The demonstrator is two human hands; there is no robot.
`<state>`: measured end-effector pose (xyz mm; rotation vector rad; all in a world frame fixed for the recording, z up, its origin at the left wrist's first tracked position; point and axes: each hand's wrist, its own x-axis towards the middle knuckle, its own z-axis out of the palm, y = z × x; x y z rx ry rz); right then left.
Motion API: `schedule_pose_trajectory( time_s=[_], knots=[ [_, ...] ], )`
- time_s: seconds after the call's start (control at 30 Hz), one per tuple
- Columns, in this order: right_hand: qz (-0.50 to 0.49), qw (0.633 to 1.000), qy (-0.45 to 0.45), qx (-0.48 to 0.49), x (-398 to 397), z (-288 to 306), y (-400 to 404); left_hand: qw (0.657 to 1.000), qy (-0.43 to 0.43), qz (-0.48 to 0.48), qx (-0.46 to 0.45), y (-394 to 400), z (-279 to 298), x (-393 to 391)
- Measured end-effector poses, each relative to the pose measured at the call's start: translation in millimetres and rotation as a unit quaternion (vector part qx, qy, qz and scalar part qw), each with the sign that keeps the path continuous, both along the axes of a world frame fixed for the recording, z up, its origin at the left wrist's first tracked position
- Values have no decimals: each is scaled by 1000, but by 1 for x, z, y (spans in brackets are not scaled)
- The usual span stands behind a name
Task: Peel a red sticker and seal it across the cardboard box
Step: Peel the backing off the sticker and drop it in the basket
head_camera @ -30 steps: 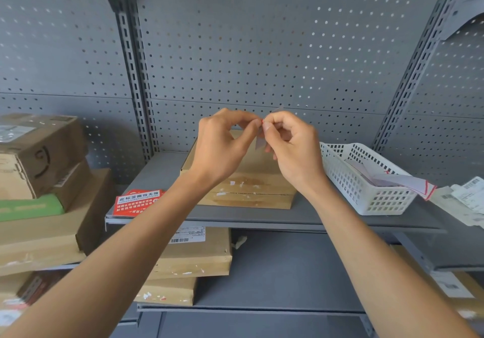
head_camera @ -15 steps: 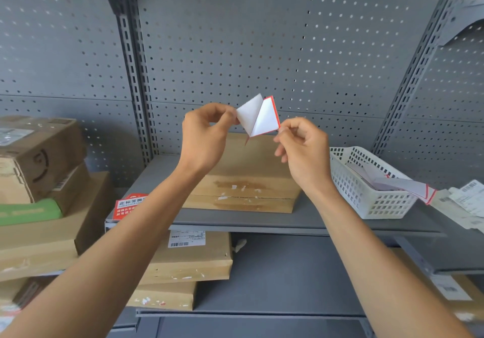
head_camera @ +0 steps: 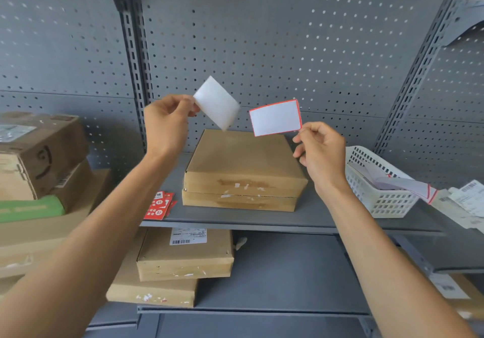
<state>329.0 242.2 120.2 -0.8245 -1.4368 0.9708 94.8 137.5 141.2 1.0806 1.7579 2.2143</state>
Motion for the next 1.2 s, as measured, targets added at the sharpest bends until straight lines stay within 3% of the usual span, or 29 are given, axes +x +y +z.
schedule_pose_trajectory(
  time_s=[0.33,0.6,0.83,1.0,1.2],
  knots=[
    [-25,999,-21,1,20,7,3,997,82,-3,-9,3,1,11],
    [-110,994,-25,-4,90,12,10,992,87,-85,-14,36,2,67],
    [-203,975,-84,-27,161,6,21,983,83,-164,-6,64,0,125],
    [-201,966,-147,-73,181,-2,27,978,78,-191,-5,73,-4,147],
    [-175,967,-152,-104,183,-7,26,975,72,-210,-3,78,-5,160]
  ],
)
